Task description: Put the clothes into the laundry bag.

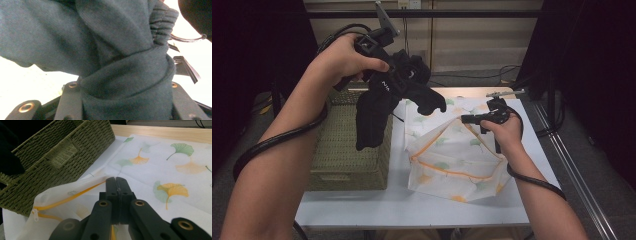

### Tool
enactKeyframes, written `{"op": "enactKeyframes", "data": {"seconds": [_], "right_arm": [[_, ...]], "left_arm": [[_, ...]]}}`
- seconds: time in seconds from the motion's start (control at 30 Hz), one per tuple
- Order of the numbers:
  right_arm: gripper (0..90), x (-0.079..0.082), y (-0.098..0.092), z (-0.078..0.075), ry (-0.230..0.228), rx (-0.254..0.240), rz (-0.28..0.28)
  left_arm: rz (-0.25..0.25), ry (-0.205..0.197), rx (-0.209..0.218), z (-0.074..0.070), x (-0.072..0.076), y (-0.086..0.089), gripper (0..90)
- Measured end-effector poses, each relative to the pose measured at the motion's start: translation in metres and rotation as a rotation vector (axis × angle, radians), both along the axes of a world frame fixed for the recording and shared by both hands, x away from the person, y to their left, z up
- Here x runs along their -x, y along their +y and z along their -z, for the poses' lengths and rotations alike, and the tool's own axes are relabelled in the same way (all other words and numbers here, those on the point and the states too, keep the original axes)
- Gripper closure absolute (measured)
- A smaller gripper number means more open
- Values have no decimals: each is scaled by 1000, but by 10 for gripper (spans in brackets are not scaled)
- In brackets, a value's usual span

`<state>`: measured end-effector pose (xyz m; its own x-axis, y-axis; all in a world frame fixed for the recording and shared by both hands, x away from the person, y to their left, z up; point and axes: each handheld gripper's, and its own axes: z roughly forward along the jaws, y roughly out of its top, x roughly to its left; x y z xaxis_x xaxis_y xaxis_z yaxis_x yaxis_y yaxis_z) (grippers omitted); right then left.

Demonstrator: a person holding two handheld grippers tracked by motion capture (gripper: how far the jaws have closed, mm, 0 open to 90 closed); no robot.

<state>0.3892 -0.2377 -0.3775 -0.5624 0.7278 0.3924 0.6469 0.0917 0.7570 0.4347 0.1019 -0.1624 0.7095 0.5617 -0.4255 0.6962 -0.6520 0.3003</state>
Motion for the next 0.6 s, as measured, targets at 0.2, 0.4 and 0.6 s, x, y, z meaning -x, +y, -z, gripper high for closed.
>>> {"op": "enactKeyframes", "data": {"seconds": [0.2, 0.4, 0.6], "right_arm": [[900, 1, 0, -1, -2, -3, 0], [900, 1, 0, -1, -2, -1, 1], [900, 0, 0, -1, -3, 0, 3]], "left_arm": [[14, 12, 9, 3, 2, -3, 560], [21, 27, 15, 13, 2, -6, 559], [11, 37, 37, 20, 5, -10, 558]]}}
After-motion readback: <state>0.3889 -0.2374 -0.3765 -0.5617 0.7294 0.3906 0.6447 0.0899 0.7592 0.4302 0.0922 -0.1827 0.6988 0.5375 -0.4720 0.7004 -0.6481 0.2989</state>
